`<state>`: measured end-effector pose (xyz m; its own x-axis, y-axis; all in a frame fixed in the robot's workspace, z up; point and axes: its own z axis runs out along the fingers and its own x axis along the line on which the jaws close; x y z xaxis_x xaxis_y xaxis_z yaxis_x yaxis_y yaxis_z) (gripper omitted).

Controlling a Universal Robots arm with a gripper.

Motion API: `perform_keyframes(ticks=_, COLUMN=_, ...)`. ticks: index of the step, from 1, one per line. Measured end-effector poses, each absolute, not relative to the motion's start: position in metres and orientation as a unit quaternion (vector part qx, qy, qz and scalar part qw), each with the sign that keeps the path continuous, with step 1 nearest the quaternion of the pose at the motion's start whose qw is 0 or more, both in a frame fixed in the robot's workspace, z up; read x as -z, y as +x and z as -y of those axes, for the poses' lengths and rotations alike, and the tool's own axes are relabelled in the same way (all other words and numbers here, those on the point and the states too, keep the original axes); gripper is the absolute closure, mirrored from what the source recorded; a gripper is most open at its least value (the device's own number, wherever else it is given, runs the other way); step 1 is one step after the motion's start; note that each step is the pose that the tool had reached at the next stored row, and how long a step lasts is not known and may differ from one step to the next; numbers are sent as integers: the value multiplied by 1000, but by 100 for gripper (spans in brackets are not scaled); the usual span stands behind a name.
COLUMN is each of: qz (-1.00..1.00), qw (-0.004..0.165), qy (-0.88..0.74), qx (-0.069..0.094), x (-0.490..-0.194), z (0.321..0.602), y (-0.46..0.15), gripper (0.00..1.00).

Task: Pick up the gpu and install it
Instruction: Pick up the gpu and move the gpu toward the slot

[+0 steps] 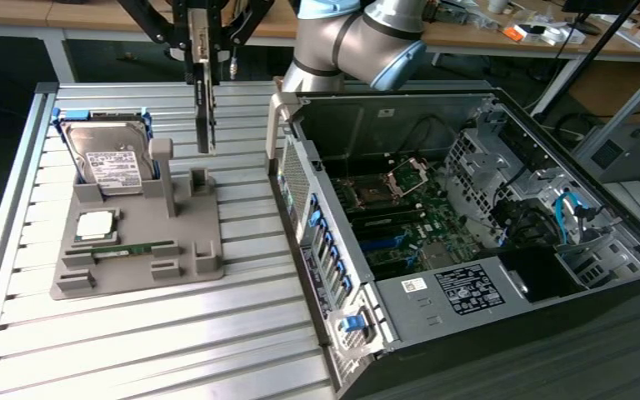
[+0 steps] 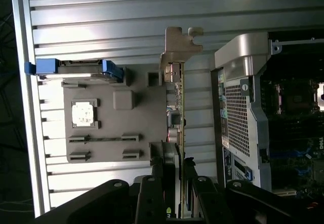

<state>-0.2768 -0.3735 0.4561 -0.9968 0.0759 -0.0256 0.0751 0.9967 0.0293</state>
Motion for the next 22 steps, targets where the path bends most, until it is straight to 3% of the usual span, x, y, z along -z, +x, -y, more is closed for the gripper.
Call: perform_keyframes(ticks=22, qz=-999, qw=13, qy=38, qx=-12, x=-456, z=375, y=-269, gripper=73)
